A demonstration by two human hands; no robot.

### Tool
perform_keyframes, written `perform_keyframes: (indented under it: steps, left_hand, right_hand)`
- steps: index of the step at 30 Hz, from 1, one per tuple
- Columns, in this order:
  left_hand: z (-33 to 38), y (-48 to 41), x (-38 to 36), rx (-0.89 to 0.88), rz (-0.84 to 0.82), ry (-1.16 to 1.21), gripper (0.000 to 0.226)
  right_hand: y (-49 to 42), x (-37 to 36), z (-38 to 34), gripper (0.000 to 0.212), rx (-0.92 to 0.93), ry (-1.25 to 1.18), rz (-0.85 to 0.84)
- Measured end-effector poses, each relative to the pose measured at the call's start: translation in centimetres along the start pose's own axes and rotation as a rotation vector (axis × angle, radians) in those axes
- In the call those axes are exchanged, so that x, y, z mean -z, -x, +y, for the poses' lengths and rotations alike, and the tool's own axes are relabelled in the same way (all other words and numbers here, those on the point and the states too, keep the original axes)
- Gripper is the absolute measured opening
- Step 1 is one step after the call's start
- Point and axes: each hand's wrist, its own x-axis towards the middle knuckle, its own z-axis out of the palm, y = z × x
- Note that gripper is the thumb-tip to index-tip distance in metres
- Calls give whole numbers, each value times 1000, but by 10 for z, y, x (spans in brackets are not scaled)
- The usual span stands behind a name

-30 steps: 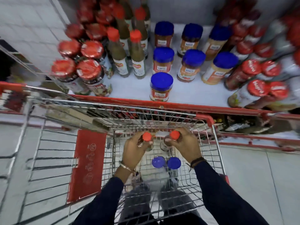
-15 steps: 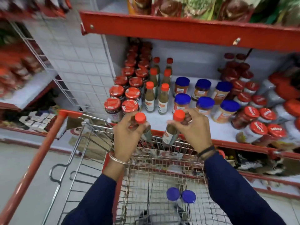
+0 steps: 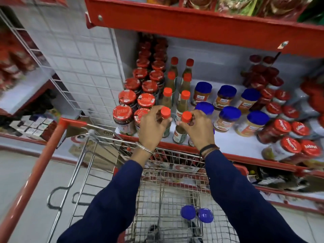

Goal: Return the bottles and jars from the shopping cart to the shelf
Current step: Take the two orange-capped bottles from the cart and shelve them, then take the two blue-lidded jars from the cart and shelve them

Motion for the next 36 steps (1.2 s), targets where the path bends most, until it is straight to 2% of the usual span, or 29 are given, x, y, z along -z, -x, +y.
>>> perform_keyframes:
  steps: [10, 15, 18, 20, 22, 24, 27, 31, 34, 36]
  left_hand:
    - [-17, -3, -10, -1, -82, -111, 43]
    - [-13, 10, -6, -5, -101, -58, 49]
    - [0, 40, 2, -116, 8, -38, 42]
    - [4, 70, 2, -233, -7, -23, 35]
    - [-2, 105, -6, -311, -132, -61, 30]
    - [-18, 140, -22, -304, -254, -105, 29]
    - [-54, 184, -52, -154, -461, -164, 32]
    - [-104, 226, -96, 14, -777, -328, 41]
    - [-133, 245, -131, 127, -1000, -468, 58]
    - [-149, 254, -153, 195, -1081, -543, 72]
  right_hand:
    - [-9, -7, 4, 42, -2, 67, -17]
    - [6, 2, 7, 41, 13, -5, 13]
    - [36, 17, 15, 43, 19, -122, 44]
    - [65, 25, 26, 39, 18, -200, -28]
    - [99, 25, 46, 36, -1, -201, -157]
    - [133, 17, 80, 34, -42, -121, -266]
    - [173, -3, 145, 35, -172, 41, -420]
    - [208, -28, 223, 47, -388, 230, -745]
    - [224, -46, 261, 62, -412, 299, -874]
    - [230, -59, 279, 77, -402, 348, -923]
